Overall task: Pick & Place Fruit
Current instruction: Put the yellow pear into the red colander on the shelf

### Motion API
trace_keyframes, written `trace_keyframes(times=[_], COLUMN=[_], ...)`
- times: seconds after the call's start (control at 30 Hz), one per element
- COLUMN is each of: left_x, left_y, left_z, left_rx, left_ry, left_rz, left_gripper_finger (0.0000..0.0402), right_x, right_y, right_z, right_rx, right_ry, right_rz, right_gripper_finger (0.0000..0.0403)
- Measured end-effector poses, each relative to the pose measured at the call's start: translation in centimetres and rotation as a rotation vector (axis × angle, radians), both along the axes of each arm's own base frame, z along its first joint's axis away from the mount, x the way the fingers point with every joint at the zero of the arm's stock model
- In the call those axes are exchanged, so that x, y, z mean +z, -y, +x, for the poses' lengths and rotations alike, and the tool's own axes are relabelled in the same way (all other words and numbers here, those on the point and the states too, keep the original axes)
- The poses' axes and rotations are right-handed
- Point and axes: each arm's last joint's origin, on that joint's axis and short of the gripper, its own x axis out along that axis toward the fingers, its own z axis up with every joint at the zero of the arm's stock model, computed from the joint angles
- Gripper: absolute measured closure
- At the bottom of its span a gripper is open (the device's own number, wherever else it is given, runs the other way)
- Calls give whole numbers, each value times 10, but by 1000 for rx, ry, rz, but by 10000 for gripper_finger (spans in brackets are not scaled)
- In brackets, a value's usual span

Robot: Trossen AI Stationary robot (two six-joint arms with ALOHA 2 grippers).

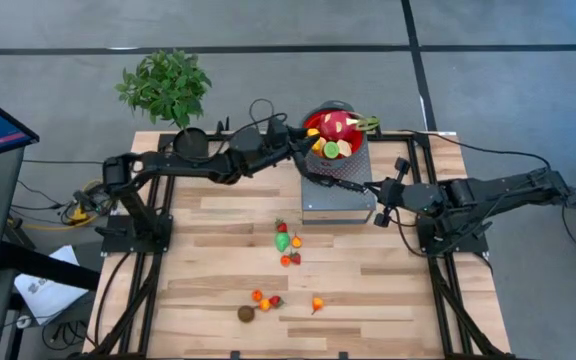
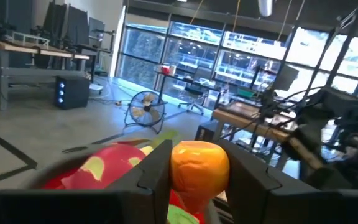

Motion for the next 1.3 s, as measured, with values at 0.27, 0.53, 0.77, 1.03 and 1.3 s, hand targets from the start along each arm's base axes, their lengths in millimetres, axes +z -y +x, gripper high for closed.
trace_keyframes(times=[0.27, 0.53, 0.77, 1.03, 1.3], left_x=[-17, -36, -34, -33, -28], left_y=[-19, -36, -39, -40, -37], left_z=[18, 22, 20, 20, 20], left_rx=[126, 187, 197, 194, 153], left_ry=[-82, -139, -117, -78, -44], left_rz=[70, 81, 79, 33, 43], left_gripper_finger=[289, 289, 276, 244, 204], right_x=[0, 0, 0, -1, -1], right_y=[0, 0, 0, 0, 0], right_z=[0, 0, 0, -1, -1], right_rx=[-1, -3, -4, -4, -3], right_ry=[2, 3, 4, -10, -11], right_rz=[3, 3, 4, 2, 2], right_gripper_finger=[403, 403, 403, 403, 403])
